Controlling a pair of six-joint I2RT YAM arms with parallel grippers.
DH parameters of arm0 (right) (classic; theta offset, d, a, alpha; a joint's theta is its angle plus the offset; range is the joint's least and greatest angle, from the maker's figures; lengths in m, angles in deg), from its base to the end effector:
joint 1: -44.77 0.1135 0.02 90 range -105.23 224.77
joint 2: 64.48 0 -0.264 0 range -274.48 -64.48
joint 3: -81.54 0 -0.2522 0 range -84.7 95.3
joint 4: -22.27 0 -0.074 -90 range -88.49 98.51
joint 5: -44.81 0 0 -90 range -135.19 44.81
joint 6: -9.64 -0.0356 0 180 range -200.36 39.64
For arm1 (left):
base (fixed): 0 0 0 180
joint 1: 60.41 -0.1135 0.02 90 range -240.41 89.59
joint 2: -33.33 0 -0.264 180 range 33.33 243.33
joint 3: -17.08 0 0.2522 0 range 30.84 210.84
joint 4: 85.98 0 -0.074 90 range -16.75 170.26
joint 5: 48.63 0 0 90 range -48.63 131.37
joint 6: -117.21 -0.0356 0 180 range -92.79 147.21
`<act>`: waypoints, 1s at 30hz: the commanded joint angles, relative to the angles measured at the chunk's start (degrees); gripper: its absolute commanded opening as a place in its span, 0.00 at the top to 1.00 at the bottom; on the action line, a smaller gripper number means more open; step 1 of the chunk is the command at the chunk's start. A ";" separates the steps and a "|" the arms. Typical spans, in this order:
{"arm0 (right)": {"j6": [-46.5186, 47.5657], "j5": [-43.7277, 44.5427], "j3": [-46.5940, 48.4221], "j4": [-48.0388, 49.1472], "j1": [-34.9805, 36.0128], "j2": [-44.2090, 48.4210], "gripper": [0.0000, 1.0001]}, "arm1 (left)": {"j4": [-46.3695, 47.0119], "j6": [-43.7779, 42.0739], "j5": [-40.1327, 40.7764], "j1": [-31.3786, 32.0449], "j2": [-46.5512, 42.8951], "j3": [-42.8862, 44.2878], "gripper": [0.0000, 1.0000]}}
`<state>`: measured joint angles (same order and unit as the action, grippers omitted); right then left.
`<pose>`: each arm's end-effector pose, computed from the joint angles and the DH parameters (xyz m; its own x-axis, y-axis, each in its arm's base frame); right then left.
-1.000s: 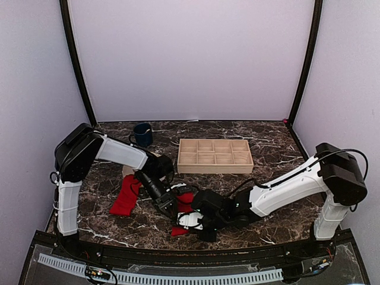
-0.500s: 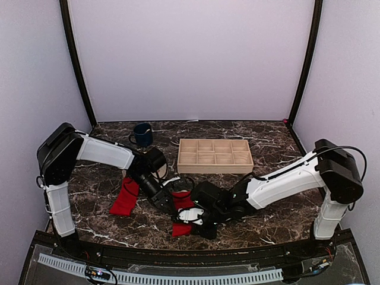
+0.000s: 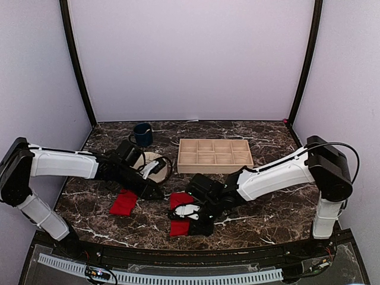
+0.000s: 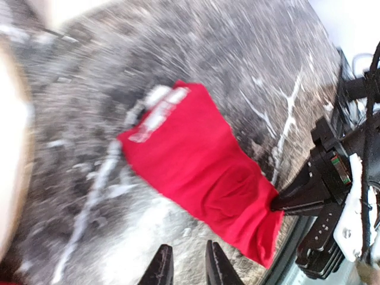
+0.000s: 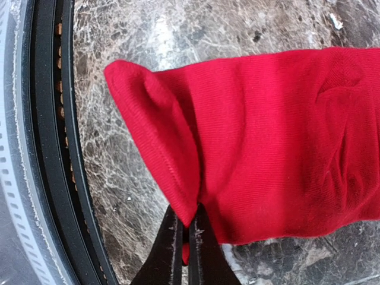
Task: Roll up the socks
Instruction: Roll the sock at the center of the board.
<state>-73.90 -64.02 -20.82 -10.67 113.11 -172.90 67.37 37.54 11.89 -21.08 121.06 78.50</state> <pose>0.1251 0.3460 0.1383 -0.2239 -0.8524 -0.4725 -0.9637 0.1214 0.2377 0.2201 -0.2030 0.1817 -0.7475 0.4106 -0.5222 0.6577 0.5683 -0.4945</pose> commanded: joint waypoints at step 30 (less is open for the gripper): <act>1.41 -21.72 13.41 -18.55 -8.01 -15.77 0.97 | 8.33 -4.46 53.01 40.44 -18.56 -11.46 0.77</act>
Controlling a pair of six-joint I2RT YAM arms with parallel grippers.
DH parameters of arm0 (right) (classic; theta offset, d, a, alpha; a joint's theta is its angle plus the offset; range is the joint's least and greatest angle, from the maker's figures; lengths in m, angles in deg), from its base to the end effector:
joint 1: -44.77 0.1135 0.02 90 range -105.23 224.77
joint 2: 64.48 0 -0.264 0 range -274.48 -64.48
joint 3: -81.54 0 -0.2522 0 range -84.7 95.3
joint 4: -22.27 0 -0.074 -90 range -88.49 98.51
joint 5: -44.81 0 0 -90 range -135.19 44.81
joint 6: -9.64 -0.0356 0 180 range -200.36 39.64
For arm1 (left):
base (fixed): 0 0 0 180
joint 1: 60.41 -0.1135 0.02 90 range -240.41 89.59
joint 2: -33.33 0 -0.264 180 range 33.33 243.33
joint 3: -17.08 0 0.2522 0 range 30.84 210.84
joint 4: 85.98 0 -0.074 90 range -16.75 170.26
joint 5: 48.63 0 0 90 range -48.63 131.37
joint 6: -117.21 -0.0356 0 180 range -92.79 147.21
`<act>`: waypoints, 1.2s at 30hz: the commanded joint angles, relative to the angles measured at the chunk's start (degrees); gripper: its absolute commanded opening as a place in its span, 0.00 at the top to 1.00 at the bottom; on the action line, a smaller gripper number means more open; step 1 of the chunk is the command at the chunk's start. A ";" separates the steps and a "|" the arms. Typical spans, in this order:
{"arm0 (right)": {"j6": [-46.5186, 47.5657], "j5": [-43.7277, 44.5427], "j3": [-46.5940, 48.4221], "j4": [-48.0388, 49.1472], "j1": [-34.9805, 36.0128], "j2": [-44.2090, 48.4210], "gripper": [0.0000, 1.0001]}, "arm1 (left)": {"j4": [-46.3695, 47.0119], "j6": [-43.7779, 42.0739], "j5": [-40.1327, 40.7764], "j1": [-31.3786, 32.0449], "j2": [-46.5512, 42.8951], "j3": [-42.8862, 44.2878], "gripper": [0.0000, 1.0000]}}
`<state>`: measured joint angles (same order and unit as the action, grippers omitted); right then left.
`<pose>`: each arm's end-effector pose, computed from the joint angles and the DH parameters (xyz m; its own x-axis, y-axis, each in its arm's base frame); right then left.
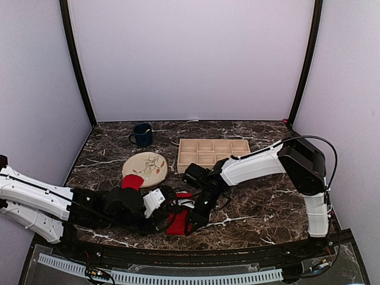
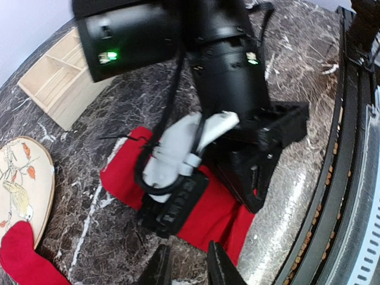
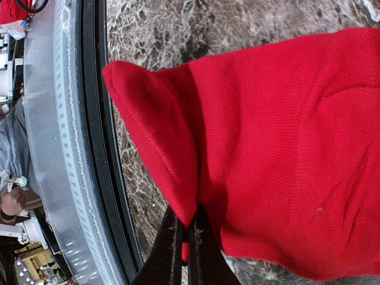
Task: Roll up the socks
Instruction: Roll the sock at the center of the board.
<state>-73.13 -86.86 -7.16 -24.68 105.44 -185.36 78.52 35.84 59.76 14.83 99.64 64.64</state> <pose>0.1744 0.3588 0.1178 -0.3811 -0.8701 -0.3125 -0.7813 0.1224 0.6121 0.0725 -0.2310 0.2135 -0.2695 0.4640 -0.8439 0.8200 0.5700 0.0515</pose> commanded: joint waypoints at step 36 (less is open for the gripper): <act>1.92 -2.75 3.41 -8.40 -1.60 -5.56 0.96 | -7.23 -14.93 10.37 11.85 21.90 9.87 0.64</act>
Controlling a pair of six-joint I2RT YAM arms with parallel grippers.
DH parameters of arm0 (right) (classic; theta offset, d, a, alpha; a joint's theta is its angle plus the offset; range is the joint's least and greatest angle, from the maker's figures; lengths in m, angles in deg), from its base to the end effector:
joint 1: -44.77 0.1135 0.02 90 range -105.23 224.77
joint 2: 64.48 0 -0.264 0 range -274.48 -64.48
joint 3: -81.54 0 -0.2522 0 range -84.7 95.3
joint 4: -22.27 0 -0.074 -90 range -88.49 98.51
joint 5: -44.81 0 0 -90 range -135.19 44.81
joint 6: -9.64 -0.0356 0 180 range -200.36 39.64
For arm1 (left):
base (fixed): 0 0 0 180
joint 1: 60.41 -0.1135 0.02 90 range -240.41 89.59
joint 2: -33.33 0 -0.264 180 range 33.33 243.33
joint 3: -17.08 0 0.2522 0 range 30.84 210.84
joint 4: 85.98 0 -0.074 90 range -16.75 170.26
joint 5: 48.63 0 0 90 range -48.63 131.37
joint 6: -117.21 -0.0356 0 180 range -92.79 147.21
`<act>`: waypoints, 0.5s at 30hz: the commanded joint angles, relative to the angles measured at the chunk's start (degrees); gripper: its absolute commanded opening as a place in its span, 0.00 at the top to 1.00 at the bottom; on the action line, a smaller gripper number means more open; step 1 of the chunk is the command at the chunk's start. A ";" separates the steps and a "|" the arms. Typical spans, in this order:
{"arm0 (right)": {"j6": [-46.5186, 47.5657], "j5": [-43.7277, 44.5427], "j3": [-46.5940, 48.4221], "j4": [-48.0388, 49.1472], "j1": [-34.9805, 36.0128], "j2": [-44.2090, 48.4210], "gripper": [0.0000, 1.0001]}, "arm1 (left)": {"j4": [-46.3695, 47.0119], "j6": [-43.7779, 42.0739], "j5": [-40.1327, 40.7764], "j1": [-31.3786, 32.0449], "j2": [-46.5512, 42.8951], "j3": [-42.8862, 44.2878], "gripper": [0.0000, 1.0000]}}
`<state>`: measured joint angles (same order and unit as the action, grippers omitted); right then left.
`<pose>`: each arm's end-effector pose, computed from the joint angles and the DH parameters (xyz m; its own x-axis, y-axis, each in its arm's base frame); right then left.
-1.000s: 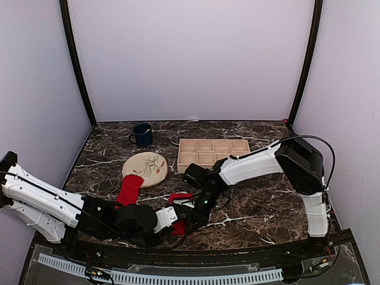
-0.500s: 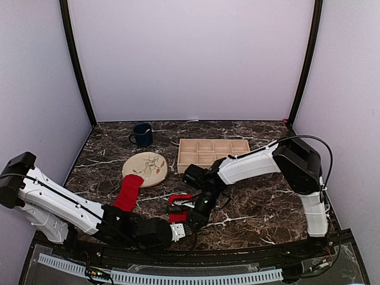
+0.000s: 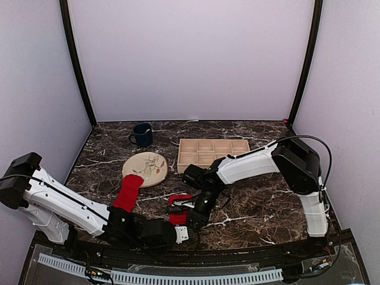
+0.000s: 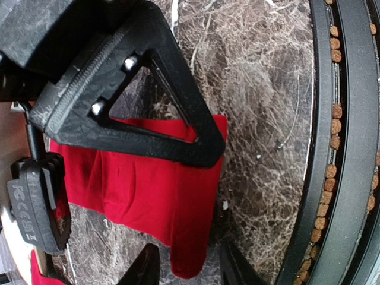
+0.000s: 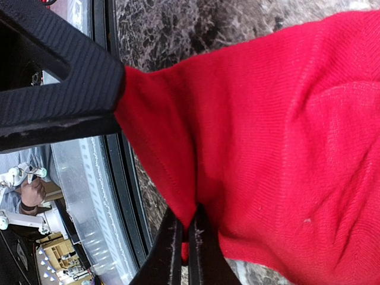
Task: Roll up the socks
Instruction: Roll the sock at the center of the board.
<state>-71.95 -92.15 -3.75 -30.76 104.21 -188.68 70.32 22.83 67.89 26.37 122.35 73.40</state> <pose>0.1813 0.3583 0.1102 -0.4057 -0.8834 -0.2348 -0.7030 0.1374 0.6978 0.0320 -0.2849 0.1530 0.0205 0.8519 -0.5234 0.8805 0.2326 0.4131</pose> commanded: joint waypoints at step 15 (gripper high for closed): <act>0.65 1.25 0.09 -2.48 -0.38 -2.10 0.96 | 2.83 -6.31 -0.28 1.80 -1.14 0.17 0.78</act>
<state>-71.84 -92.74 -3.71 -31.22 104.21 -188.68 73.29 17.32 68.92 27.64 121.06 73.47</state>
